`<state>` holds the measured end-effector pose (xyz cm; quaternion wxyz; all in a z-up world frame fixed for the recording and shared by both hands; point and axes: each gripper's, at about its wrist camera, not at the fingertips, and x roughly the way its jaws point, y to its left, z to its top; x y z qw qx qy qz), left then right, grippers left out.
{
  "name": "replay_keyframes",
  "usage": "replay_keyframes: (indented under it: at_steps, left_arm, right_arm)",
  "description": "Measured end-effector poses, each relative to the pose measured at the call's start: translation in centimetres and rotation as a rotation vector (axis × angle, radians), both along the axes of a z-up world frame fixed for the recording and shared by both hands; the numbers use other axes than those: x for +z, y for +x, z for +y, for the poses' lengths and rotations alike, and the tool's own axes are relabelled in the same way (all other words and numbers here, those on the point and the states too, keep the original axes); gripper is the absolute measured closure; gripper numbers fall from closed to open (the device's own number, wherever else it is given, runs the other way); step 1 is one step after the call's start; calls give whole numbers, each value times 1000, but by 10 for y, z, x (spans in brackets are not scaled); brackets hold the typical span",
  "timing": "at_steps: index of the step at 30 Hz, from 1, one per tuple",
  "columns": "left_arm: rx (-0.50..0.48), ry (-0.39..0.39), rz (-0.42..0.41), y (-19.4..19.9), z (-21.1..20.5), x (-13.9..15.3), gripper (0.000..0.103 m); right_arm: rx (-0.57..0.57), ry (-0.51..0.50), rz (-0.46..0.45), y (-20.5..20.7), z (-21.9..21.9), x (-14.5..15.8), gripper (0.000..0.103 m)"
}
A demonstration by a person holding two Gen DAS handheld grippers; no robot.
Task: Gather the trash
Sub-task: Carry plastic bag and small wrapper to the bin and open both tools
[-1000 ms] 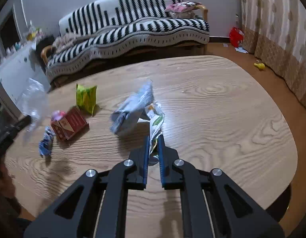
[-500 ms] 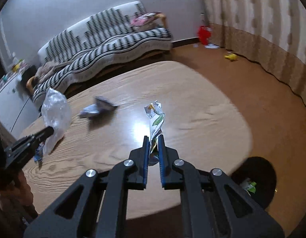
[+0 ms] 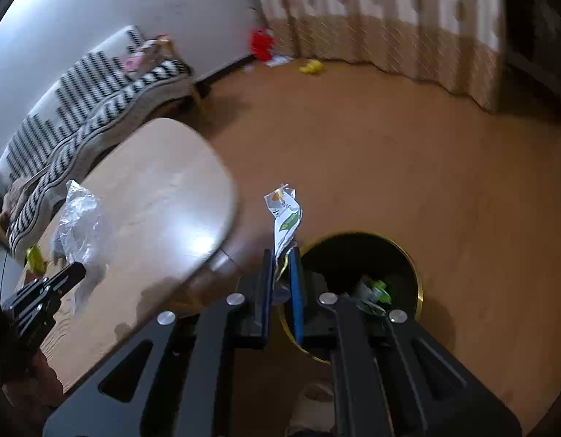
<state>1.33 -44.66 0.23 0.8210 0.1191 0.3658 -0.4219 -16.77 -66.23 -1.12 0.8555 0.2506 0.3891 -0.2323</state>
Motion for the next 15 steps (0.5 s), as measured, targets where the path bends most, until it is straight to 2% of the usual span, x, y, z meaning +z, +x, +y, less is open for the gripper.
replay_keyframes:
  at_steps: [6,15]
  left_arm:
    - [-110,5,35,-26,-60,-19,101]
    - [-191,41,92,-31,-119,-53,101]
  right_arm:
    - [-83,89,57,-26,-43,-29,93]
    - [-125,134,84,-30,-60,-43,93]
